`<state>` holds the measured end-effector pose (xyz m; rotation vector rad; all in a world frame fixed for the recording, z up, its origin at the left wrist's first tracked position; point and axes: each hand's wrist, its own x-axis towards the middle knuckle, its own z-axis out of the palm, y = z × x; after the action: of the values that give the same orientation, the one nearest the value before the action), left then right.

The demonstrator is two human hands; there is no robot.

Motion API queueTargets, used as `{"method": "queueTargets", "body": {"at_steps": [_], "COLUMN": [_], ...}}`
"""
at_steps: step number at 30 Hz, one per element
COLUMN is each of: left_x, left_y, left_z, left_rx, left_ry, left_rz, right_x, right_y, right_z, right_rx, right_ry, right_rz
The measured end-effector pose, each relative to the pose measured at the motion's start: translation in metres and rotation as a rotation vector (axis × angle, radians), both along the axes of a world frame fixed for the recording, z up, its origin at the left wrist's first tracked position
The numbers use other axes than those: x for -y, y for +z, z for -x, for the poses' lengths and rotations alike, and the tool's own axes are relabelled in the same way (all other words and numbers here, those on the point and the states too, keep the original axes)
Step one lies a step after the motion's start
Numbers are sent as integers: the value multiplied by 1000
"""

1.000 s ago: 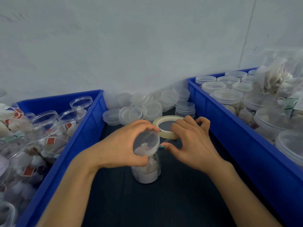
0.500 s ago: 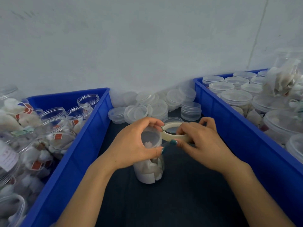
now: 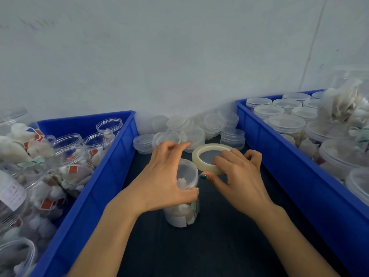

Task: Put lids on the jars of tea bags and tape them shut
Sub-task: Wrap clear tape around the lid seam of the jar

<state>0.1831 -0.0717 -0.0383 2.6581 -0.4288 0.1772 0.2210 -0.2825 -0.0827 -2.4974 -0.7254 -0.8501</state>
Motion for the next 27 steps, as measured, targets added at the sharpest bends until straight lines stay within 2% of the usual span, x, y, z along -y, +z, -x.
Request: {"method": "queueTargets", "body": {"at_steps": [3,7,13,15,19,22,27], "left_x": [3,-3,-17,-15,3,8,1], "left_y": [-2,1,7,7,-1,-6,-7], "left_z": [1,1,8,10,12,11,12], "left_rx": [5,3,-132,-97,124,197,172], "left_ry": [116,33,-68,-81,31,45,-9], "left_rz": [-58,-39,116,76,-29,64,176], "right_x": [2,2,-4,-6,-8,-4,7], "right_y": [1,2,4,3,2,3,6], "right_z": [0,1,6,8,9,7,2], "right_rx": [-8,-37,20,56,48,-2,-70], "right_ry": [-22,22,18,8,-30,-12,95], "right_rz": [9,27,-1,-19,-14,66,152]}}
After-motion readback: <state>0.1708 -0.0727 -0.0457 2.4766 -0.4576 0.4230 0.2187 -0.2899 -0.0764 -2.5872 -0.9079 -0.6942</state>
